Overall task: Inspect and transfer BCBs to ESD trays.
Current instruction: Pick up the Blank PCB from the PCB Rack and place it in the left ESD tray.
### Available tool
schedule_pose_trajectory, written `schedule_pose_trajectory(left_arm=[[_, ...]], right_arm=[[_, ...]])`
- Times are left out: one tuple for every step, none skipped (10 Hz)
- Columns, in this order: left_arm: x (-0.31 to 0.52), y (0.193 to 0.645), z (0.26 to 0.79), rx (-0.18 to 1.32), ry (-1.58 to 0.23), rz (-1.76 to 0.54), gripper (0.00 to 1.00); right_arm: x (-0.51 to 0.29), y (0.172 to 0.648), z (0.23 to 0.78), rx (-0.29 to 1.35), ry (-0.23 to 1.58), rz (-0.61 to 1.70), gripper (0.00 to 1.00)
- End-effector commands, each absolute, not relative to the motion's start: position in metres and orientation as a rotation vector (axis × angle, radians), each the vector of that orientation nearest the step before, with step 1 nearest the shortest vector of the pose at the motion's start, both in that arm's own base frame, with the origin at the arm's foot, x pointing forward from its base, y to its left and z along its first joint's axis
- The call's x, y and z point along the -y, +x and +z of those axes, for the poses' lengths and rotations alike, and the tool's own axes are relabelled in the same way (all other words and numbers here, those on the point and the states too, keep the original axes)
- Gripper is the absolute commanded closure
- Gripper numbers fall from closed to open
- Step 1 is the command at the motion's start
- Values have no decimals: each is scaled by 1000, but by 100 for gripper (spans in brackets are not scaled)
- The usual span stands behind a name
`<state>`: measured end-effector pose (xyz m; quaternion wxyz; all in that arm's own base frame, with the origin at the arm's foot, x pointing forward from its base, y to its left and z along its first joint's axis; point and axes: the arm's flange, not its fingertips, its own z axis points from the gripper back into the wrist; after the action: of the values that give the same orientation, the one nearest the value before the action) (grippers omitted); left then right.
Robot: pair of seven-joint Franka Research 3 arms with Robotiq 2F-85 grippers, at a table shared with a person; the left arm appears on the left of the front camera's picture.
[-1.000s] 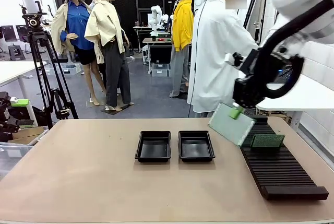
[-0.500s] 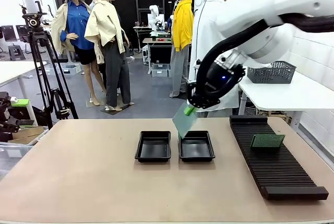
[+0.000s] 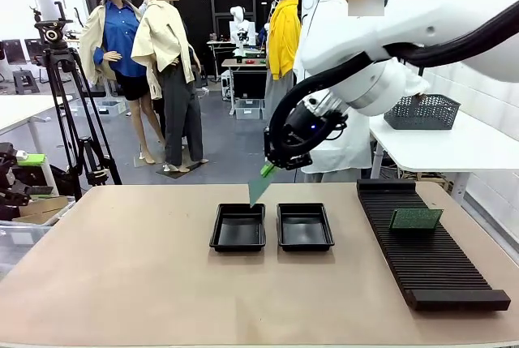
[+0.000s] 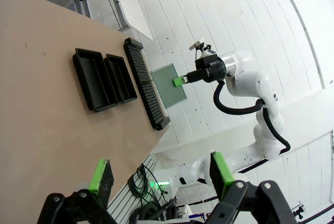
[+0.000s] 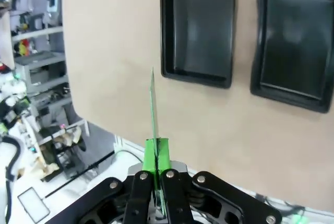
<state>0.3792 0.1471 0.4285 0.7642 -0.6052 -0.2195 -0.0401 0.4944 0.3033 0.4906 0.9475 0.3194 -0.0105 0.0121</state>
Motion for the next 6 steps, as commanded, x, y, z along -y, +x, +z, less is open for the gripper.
schedule_pose_trajectory(left_arm=[[-148, 378, 430, 477, -1320, -73, 2], [-148, 378, 430, 477, -1320, -73, 2], [-148, 378, 430, 477, -1320, -73, 2], [-148, 378, 430, 477, -1320, -73, 2], [-148, 378, 430, 477, -1320, -73, 2], [-148, 378, 430, 477, -1320, -73, 2]], right_arm=[[-320, 514, 480, 84, 681, -57, 100], [-327, 522, 469, 105, 686, -88, 100], [-334, 529, 457, 104, 690, -104, 100], [-341, 537, 448, 121, 696, -117, 100], [-350, 544, 436, 112, 702, -122, 100], [-357, 548, 429, 99, 704, -122, 100]])
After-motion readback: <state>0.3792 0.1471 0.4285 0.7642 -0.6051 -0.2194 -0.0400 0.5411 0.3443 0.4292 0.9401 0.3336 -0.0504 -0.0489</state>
